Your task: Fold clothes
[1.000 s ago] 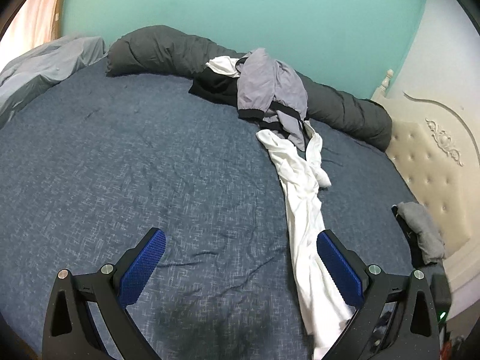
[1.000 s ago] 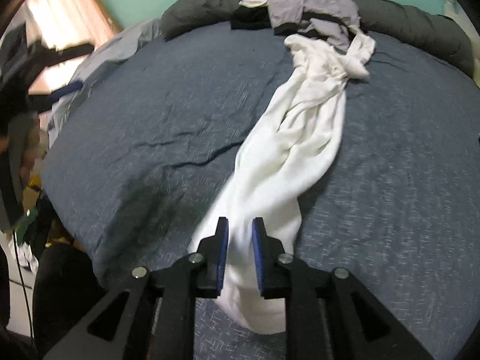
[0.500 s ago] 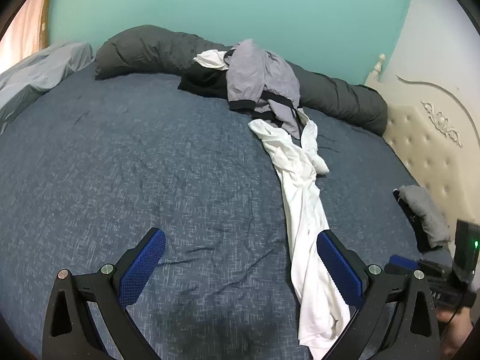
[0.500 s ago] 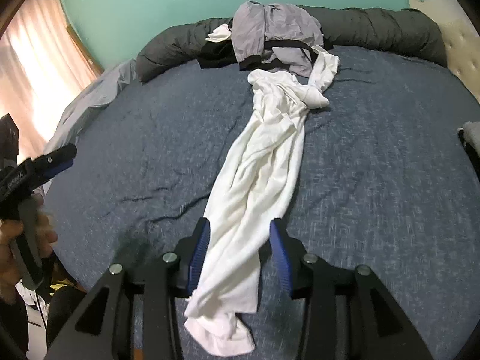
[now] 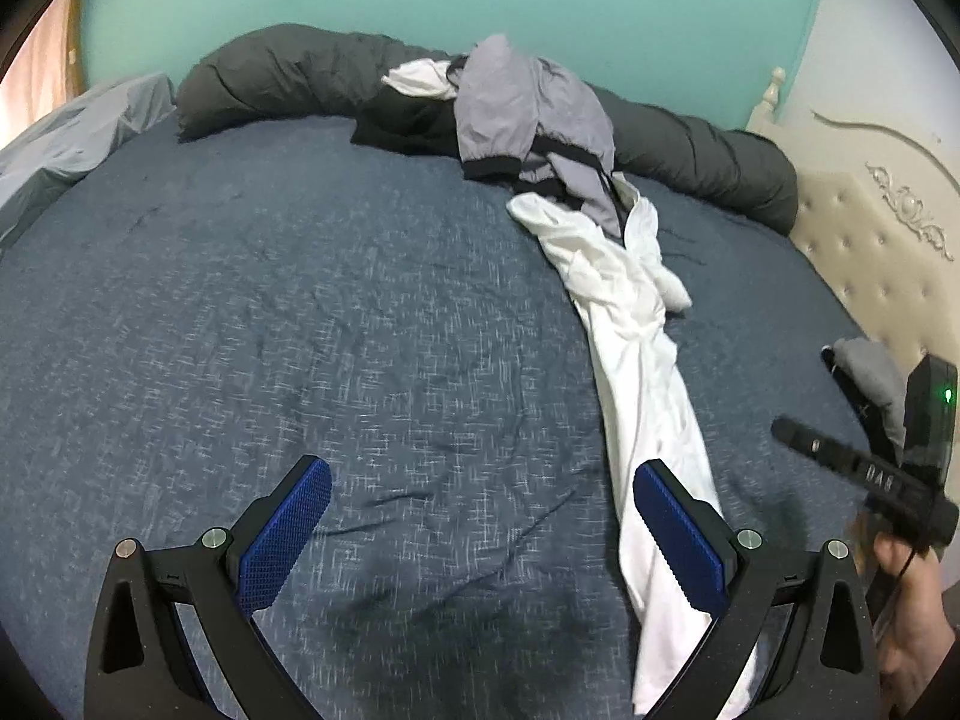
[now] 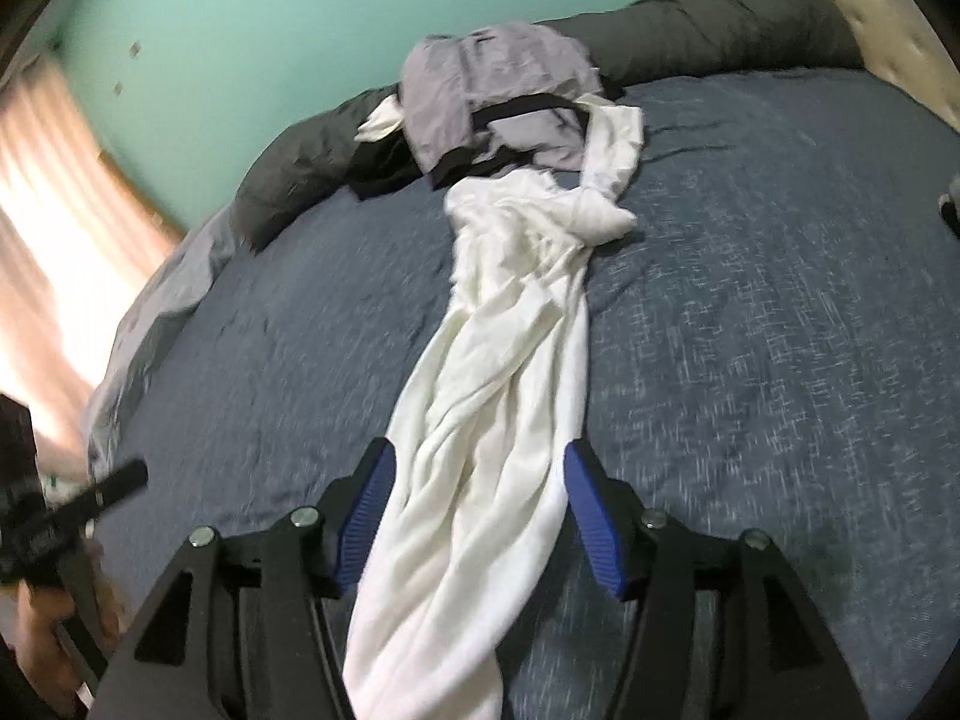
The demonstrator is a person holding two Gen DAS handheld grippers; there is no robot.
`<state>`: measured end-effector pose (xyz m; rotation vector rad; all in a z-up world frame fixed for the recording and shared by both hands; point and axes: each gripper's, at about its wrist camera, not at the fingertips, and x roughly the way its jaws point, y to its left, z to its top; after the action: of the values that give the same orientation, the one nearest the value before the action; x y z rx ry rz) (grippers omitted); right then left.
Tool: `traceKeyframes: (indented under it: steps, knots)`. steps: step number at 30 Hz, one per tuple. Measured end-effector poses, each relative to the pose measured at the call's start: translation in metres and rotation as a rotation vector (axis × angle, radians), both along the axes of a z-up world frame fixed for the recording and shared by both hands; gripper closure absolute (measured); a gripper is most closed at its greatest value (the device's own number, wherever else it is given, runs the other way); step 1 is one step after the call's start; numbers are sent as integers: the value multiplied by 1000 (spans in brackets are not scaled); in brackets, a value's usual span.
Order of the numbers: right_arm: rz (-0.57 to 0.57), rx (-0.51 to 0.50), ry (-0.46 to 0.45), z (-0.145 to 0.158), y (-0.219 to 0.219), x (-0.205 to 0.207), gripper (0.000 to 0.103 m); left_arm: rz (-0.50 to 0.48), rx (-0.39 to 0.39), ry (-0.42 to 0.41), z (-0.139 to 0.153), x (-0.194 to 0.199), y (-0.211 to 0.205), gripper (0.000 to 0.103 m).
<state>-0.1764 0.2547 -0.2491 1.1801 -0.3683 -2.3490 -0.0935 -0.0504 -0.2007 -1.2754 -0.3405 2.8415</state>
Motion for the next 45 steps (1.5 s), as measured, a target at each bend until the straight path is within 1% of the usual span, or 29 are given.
traceKeyframes:
  steps: [3,6,10,14,18,21,24,27,30,32,36,42,45]
  knots:
    - [-61,-41,-26,-11,7,-11,36,2,-17,-2,-12,-14,4,0]
    - [-107,-76,-36,-20,13,-20,32,-10,5,-3,-24,-28,8,0]
    - [-117,-41,-30,-34,18,-29,32,-31,41,-3,-38,-46,14,0]
    - [-96,30,-19,-45,17,-32,31,-54,53,-15,-50,-66,25,0]
    - [-83,44,-33,-52,16,-38,31,-71,30,-30,-58,-87,39,0]
    - [-85,58,-11,-52,18,-38,31,-81,57,-40,-63,-99,44,0]
    - [-82,57,-22,-56,21,-42,31,-107,81,-40,-65,-109,51,0]
    - [-91,61,-26,-57,25,-45,31,-132,78,-41,-65,-120,60,0]
    - [-109,26,-32,-59,31,-50,30,-148,76,-43,-63,-131,69,0]
    - [-105,35,-28,-59,31,-53,30,-158,81,-46,-62,-139,73,0]
    - [-108,78,-6,-57,31,-57,30,-189,60,-62,-61,-156,85,0]
    - [-128,76,-5,-58,37,-62,30,-209,29,-74,-61,-181,94,0]
    - [-131,59,-16,-60,39,-66,30,-217,13,-79,-62,-193,98,0]
